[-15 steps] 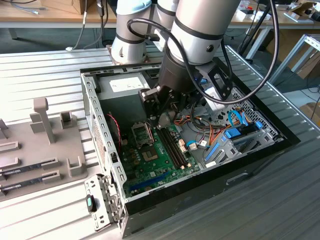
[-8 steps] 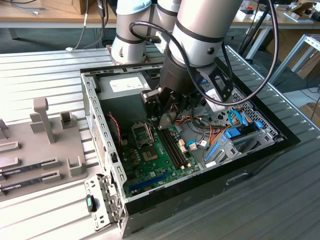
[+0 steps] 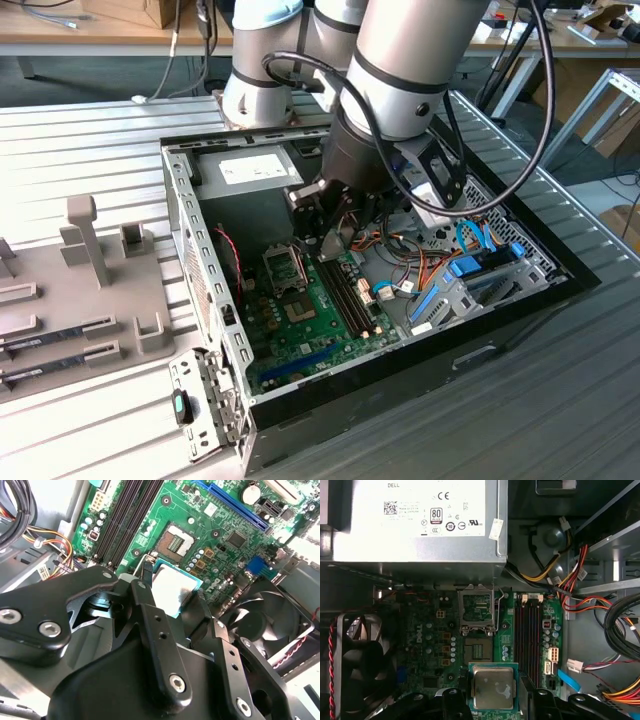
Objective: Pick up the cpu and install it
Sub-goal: 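Place the cpu into insertion slot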
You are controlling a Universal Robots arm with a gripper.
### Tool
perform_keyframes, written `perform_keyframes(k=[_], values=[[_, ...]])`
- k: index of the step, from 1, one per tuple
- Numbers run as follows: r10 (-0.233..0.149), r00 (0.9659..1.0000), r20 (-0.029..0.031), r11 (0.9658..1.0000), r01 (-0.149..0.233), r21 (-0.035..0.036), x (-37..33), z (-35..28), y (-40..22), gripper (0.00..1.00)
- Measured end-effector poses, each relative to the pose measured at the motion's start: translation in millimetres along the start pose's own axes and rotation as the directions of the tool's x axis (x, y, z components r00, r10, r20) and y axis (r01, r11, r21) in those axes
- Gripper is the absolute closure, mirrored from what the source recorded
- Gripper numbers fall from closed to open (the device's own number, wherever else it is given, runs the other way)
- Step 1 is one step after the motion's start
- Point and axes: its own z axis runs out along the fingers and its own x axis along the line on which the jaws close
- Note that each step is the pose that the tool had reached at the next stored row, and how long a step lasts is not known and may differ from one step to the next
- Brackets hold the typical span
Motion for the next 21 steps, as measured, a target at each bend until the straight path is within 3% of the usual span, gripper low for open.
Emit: perform_keyframes(k=[21], values=[[0.0,1.0,0.0,1.0,0.0,0.0,-9.1,16.3,-0.2,0.53]])
